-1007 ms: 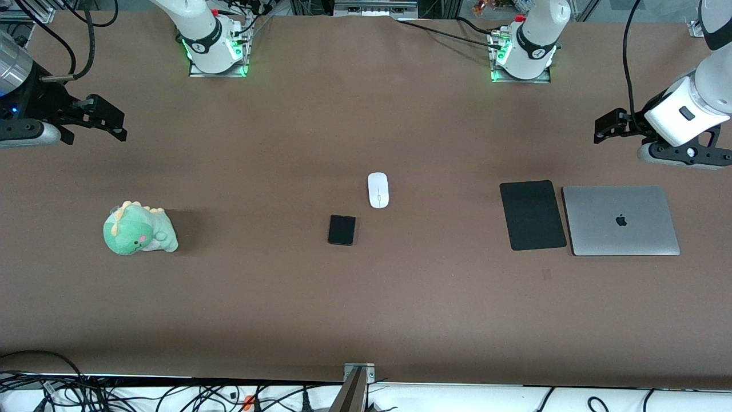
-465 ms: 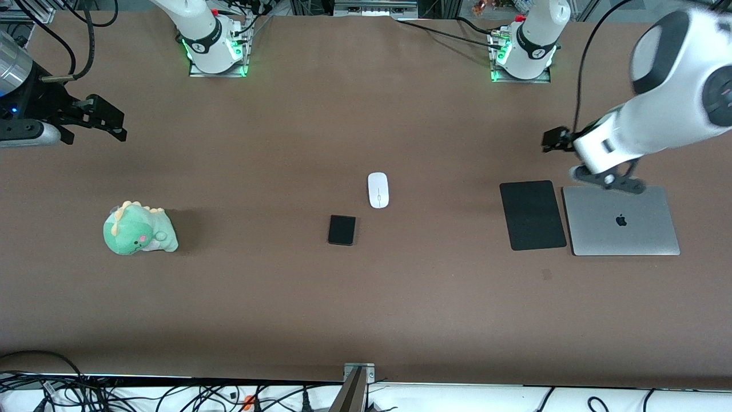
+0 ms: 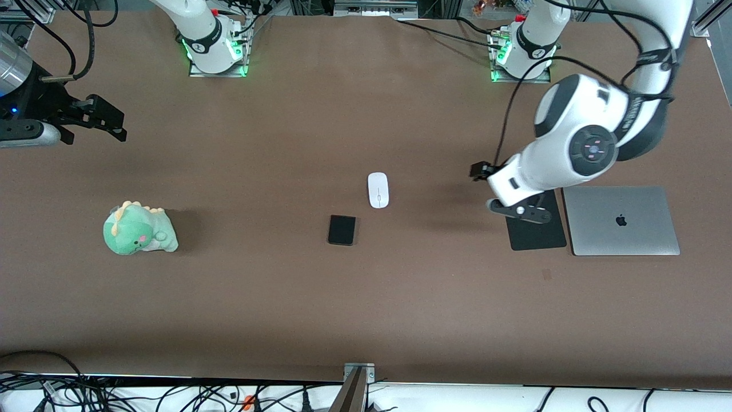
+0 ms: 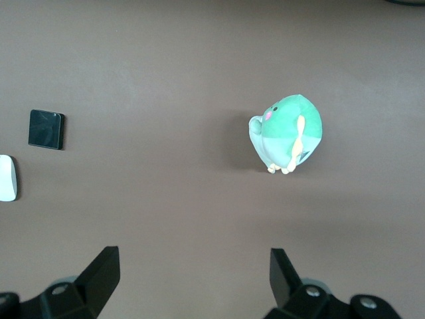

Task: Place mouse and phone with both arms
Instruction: 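Move the left gripper over the white mouse, then lower the left gripper and close it on the white mouse, then carry the mouse to the mousepad while the right gripper reaches the phone, then set the mouse on the mousepad while the right gripper grasps the phone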

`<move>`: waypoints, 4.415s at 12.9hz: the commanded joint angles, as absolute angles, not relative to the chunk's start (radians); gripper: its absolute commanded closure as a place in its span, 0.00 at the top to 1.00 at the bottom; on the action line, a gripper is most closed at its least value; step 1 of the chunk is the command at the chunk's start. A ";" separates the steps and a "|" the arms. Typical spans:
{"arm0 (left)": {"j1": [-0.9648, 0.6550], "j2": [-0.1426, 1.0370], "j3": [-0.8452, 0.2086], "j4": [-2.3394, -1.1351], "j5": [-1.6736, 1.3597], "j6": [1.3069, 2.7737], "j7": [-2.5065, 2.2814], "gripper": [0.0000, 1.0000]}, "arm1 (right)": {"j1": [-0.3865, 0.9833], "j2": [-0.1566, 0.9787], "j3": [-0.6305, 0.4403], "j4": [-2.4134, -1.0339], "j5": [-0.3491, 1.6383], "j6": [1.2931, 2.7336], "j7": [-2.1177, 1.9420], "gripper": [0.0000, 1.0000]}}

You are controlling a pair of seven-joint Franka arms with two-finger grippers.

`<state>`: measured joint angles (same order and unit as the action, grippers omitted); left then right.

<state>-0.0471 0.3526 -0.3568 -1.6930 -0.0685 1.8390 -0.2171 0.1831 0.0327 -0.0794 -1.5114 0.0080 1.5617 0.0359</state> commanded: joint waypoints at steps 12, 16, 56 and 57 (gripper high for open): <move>-0.466 0.787 -0.362 -1.661 0.469 2.411 -1.164 1.00 | 0.181 0.029 -0.077 -1.509 0.008 1.559 0.025 1.00; -0.482 0.790 -0.362 -1.661 0.471 2.411 -1.164 1.00 | 0.184 0.040 -0.075 -1.503 0.008 1.566 0.009 1.00; 0.380 0.480 -0.373 -2.117 0.301 2.488 -0.066 0.78 | 0.712 0.916 -0.078 -1.373 0.040 2.410 0.877 1.00; 0.380 0.479 -0.373 -2.114 0.301 2.485 -0.063 1.00 | 0.719 0.926 -0.078 -1.368 0.040 2.410 0.880 1.00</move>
<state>0.3679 0.4945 -0.3607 -2.1019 0.3016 2.4749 -0.0787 0.7045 0.8934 -0.0699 -1.4124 0.0577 2.4090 0.8443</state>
